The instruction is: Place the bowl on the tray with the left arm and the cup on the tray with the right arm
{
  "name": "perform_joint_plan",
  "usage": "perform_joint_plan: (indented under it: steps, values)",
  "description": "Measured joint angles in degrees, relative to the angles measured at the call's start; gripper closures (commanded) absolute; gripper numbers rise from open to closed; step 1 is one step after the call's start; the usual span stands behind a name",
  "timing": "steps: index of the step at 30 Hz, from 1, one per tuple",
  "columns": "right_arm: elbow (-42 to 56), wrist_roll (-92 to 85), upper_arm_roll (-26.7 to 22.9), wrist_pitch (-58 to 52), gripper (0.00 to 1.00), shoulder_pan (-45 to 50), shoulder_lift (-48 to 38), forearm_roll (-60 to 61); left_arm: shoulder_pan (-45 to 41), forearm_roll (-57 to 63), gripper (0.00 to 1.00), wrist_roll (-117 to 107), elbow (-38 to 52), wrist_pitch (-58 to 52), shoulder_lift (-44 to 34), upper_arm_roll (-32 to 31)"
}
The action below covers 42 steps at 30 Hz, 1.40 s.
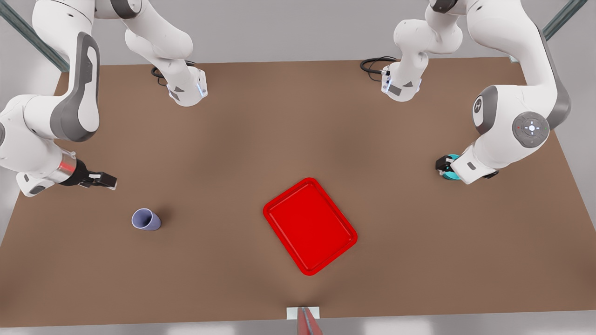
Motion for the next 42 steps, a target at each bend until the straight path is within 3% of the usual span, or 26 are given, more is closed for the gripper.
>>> perform_joint_plan:
  steps: [3,6,8,13,23,24,26,31,42]
  values:
    - [-0.02,-0.11,-0.09,-0.02,0.00,-0.12,0.09,0.00,1.70,0.20,0.00,-0.50,-8.94,0.92,-0.31,1.97]
    - [0.60,-0.11,-0.09,0.59,0.00,-0.16,0.88,0.00,9.72,-2.06,0.00,15.27,-24.92,15.00,-0.13,9.06]
    - [0.61,-0.19,0.00,0.77,0.00,-0.04,1.40,0.00,12.26,-3.75,0.00,21.92,-31.73,24.18,0.85,9.57]
    - [0.70,-0.19,0.00,1.64,0.00,0.03,2.20,0.09,18.14,-9.90,0.00,36.82,-33.97,29.50,7.88,9.58]
    - [0.87,-2.39,0.00,1.66,0.00,-0.14,2.64,0.09,18.85,-11.99,0.00,37.13,-33.92,31.13,13.57,9.06]
    - [0.87,-2.39,0.00,1.65,0.00,-0.15,2.64,0.09,18.85,-12.09,0.14,37.13,-33.95,31.10,13.63,9.01]
    - [0.87,-2.39,0.00,1.65,0.00,-0.15,2.64,0.09,18.81,-12.26,0.63,37.13,-33.97,31.09,13.80,8.71]
    - [0.87,-2.47,0.00,1.65,0.00,-0.24,2.65,0.09,18.84,-13.02,0.79,36.74,-33.71,32.06,14.42,8.18]
    - [1.01,-2.48,0.00,1.65,0.00,-0.23,2.89,0.14,18.53,-13.78,0.79,28.81,-31.01,27.25,13.75,6.42]
